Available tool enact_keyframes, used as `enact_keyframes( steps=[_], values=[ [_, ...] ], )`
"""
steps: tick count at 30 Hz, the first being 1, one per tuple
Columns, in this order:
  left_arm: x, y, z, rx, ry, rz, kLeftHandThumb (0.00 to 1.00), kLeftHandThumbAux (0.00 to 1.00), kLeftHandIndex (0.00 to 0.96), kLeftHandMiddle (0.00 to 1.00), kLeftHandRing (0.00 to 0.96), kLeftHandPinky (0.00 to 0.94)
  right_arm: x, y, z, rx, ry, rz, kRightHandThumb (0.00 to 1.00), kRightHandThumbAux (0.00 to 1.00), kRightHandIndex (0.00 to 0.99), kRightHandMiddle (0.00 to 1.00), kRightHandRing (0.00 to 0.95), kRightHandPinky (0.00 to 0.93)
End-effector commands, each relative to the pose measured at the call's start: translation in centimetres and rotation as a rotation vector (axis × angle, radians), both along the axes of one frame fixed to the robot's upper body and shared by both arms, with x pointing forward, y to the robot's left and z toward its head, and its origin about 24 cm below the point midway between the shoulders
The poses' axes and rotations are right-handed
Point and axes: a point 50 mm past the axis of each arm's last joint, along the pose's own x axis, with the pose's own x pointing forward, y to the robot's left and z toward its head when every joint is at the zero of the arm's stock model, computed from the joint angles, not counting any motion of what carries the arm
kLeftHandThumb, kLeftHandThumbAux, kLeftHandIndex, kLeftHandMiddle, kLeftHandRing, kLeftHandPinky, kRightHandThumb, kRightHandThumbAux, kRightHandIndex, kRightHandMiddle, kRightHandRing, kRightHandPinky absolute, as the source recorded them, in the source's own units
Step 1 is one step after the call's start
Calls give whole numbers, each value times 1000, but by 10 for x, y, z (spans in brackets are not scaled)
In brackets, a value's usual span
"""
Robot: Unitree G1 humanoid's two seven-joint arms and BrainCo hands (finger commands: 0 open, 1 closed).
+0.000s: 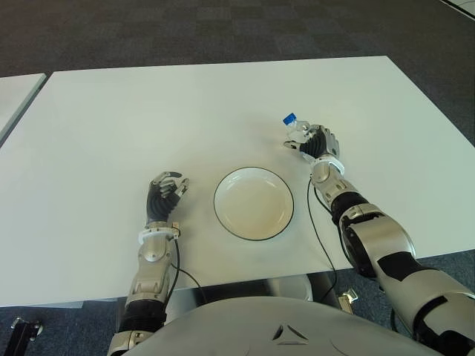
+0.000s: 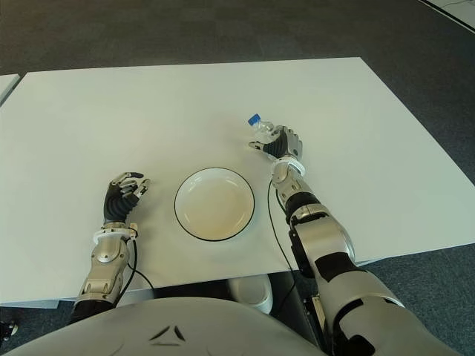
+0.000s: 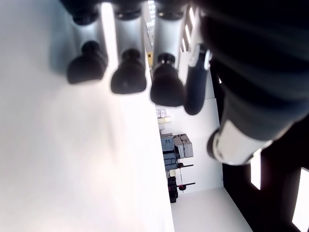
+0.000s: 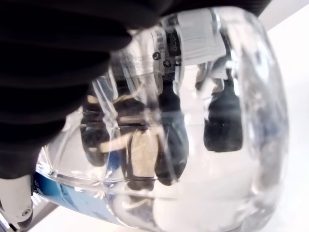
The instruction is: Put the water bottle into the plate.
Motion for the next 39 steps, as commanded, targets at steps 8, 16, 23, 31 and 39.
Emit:
enact_keyframes(
  steps=[8,16,23,31,39],
  values=[
    [-9,-1,-13,-20,85,4,703,720,434,816,823,819,-13,15,17,177,-261,112,708,723,440,886,884,874],
    [-10,-1,-13,-14,81,3,703,720,434,815,822,817,-29,23,29,226,-386,270,708,722,439,896,892,880],
    [-10,-1,-14,-16,79,3,703,720,434,815,824,821,-43,35,42,225,-497,435,706,723,438,902,896,881],
    [-9,-2,-14,-27,92,15,705,719,435,817,826,826,-68,49,48,238,-546,608,702,725,437,902,896,877],
    [-9,-3,-13,-21,85,7,705,719,435,816,828,831,-86,55,50,221,-582,724,704,724,437,904,894,880]
  ],
)
